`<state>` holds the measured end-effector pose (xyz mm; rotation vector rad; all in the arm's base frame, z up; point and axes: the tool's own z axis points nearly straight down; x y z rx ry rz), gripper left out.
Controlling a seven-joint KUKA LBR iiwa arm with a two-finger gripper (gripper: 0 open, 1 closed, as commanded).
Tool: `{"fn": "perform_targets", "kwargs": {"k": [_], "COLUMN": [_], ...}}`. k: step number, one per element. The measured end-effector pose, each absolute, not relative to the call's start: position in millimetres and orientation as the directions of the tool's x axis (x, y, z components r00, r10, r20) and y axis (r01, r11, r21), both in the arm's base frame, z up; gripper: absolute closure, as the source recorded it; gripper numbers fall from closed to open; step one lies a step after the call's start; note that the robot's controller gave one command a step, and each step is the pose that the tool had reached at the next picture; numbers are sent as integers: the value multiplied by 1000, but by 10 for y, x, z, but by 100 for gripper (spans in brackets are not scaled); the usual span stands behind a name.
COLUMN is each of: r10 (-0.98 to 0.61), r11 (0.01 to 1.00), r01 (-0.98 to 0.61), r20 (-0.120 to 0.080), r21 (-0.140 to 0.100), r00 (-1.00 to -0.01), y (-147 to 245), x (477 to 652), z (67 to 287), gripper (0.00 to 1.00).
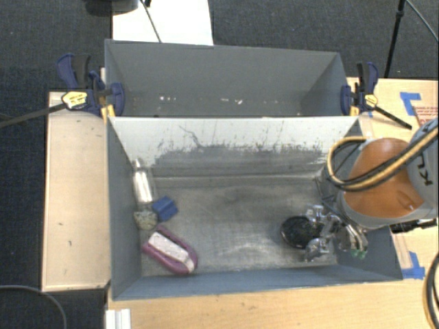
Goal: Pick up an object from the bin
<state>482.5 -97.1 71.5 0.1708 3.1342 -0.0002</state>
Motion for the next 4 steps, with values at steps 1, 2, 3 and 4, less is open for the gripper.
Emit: {"fn": "perform_targets", "kwargs": {"k": [1, 2, 3, 4], "r10": [105, 101, 100, 98], "r11": [995, 995, 995, 995], "r01": [105, 101, 100, 98], "r20": [-6, -5, -5, -6], "r21": [-1, -1, 0, -1], "r00": [-994, -995, -995, -995], "y": [-974, -974, -975, -977], "x": [4834, 4841, 4853, 4865], "z": [993, 1208, 1491, 1851], "gripper": [100, 100, 100, 100]}}
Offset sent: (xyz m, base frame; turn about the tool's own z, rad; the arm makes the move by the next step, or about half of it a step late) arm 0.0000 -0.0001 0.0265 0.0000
